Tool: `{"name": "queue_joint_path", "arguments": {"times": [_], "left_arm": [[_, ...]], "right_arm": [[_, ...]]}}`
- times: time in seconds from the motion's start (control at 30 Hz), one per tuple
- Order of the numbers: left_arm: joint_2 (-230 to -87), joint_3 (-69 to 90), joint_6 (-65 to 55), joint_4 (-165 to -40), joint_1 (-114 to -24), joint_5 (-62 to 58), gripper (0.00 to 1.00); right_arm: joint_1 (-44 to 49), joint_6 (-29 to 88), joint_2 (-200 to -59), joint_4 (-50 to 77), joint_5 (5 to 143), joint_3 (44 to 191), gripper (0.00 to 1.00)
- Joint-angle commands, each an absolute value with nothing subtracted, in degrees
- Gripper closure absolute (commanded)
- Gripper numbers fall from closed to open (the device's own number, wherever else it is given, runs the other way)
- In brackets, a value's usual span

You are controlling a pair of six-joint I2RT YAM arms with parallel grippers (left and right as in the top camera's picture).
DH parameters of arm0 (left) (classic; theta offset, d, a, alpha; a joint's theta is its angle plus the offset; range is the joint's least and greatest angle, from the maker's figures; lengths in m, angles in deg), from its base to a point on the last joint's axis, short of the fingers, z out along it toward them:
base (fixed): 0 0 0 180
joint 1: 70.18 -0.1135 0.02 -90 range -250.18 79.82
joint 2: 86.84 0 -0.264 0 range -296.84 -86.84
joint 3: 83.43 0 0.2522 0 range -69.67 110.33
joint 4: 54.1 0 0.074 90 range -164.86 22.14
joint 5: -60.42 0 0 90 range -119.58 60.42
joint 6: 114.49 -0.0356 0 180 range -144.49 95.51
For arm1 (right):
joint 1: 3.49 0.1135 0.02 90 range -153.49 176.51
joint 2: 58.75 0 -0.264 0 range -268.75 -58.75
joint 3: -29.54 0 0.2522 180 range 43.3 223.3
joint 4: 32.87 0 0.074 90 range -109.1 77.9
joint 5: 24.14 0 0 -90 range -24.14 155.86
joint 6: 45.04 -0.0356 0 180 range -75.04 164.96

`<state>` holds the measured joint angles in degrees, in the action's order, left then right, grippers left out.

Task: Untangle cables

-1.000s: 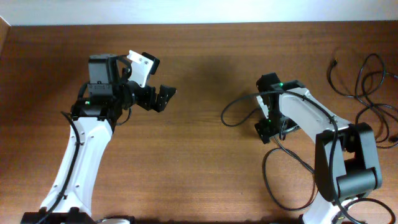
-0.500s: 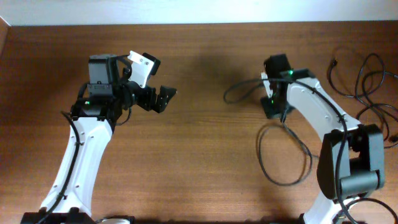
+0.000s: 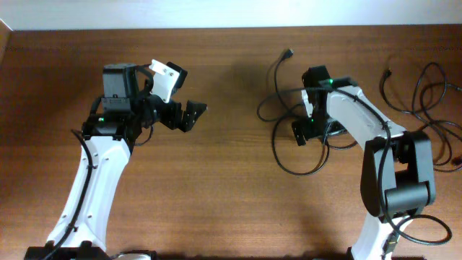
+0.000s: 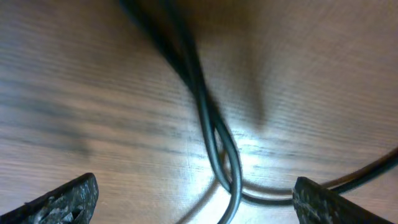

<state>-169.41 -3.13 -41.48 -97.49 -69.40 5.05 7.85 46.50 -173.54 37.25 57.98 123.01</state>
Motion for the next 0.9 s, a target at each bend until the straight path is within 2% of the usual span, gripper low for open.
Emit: {"name": "queue_joint_path", "arguments": {"times": [0.0,0.07,0.1,0.13,0.17,0.23,0.37,0.47,0.53,0.6,0.7,0.77,0.87], "left_arm": [[-168.44,-2.97,-42.33,-97.56,-69.45,6.27,0.01],[-168.44,-2.97,-42.33,-97.56,-69.45,6.25,0.01],[-168.44,-2.97,-42.36,-97.56,-69.45,6.27,0.01],[-168.44,-2.97,-42.33,-97.56,-69.45,6.25,0.01],[-168.44,-2.97,-42.33,-97.56,-69.45,6.25,0.01],[-168.44,-2.97,-42.36,-97.53,-69.45,6.25,0.01],[-168.44,-2.97,-42.33,-97.53,-69.45,6.25,0.01],[-168.44,-2.97,-42.33,-97.53,-69.45,6.23,0.01],[-168.44,-2.97,-42.33,-97.53,-69.45,6.23,0.01],[-168.44,-2.97,-42.33,-97.53,-69.45,6.25,0.01],[-168.44,-2.97,-42.33,-97.56,-69.45,6.25,0.01],[-168.44,-2.97,-42.31,-97.56,-69.45,6.25,0.01],[-168.44,-2.97,-42.14,-97.99,-69.45,6.25,0.01]], "right_arm": [[6.16,45.96,-173.36,34.98,56.12,117.69,0.02],[4.28,45.96,-173.36,33.76,56.19,114.37,0.08],[3.85,45.98,-173.36,33.58,56.19,113.94,0.16],[3.63,45.98,-173.36,33.52,56.27,113.83,0.37],[3.54,46.02,-173.36,33.30,57.78,113.80,0.96],[3.56,46.64,-173.36,32.66,66.81,113.80,0.96],[3.61,46.37,-172.81,36.75,68.47,116.78,0.96],[3.61,45.74,-169.12,46.28,68.88,131.01,0.96],[3.61,45.76,-168.16,54.76,68.34,150.61,0.96],[3.61,45.76,-168.16,56.86,61.80,168.38,0.96],[2.89,45.24,-168.16,55.96,46.33,184.01,0.96],[-1.18,43.79,-168.16,52.29,36.80,189.60,0.96],[-10.21,38.55,-168.36,49.65,36.86,189.47,0.96]]}}
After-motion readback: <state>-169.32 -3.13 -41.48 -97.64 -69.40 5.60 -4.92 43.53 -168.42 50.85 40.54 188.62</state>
